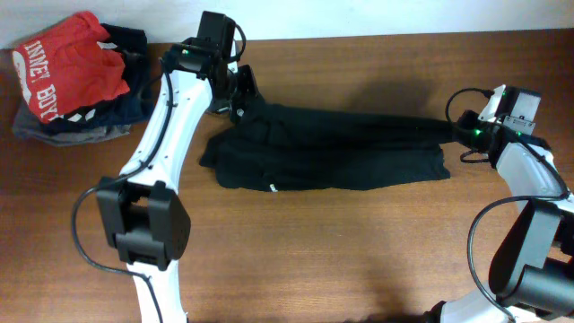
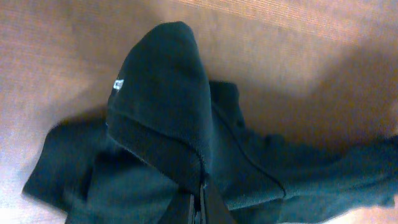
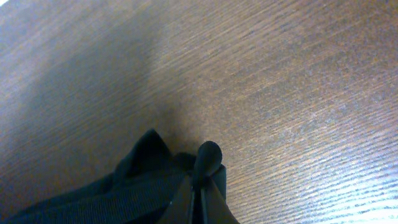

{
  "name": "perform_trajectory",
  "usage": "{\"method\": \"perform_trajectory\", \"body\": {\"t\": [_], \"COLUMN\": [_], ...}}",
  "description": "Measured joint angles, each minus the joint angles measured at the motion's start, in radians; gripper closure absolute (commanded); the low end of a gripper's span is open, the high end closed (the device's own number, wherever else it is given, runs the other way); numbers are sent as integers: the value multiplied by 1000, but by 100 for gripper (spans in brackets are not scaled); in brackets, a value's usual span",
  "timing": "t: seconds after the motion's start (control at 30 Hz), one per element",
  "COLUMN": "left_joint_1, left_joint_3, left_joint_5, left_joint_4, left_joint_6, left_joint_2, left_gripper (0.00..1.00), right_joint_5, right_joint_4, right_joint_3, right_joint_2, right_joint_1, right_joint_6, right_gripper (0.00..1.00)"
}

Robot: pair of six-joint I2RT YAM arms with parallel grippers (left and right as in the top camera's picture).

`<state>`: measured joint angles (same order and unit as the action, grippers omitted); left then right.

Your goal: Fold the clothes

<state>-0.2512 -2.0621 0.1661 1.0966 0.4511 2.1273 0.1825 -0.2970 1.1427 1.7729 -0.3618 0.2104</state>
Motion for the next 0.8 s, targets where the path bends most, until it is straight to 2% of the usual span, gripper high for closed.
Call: {"method": "perform_trajectory", "body": {"t": [0.37, 0.4, 0.43, 0.53, 0.57, 0.6, 0.63, 0.67, 0.7, 0.8], "left_joint_1": [-21, -21, -21, -20, -17, -16, -16, -14, -14, -14], "left_joint_3": [-3, -3, -3, -3, -4, -4, -4, -4, -4, -4], "left_joint_5": [-14, -19, -27, -75, -84, -95, -101, -108, -115, -142], "left_joint_4": [194, 202, 211, 251, 256, 270, 281, 296, 303, 315], "left_joint_6": [-3, -3, -3, -14, -19, -24, -31, -36, -41, -44], "left_joint_2": [-31, -31, -31, -31, -31, -31, -31, -31, -31, -31], "left_gripper": [98, 89, 85, 83, 78, 48, 4, 4, 4, 5], "right_joint_5": [-8, -8, -8, -21, -28, -31, -35, -37, -40, -46], "right_joint_4": [-41, -45, -51, -78, -83, -86, -90, -101, -121, -179], "right_joint_3": [0, 0, 0, 0, 0, 0, 0, 2, 7, 35], "right_joint_2": [0, 0, 0, 0, 0, 0, 0, 0, 0, 0], "right_joint_1": [1, 1, 1, 1, 1, 0, 0, 0, 1, 1], "right_joint_6": [0, 0, 0, 0, 0, 0, 1, -1, 0, 0], "right_gripper": [96, 96, 95, 95, 92, 91, 89, 83, 73, 70]}}
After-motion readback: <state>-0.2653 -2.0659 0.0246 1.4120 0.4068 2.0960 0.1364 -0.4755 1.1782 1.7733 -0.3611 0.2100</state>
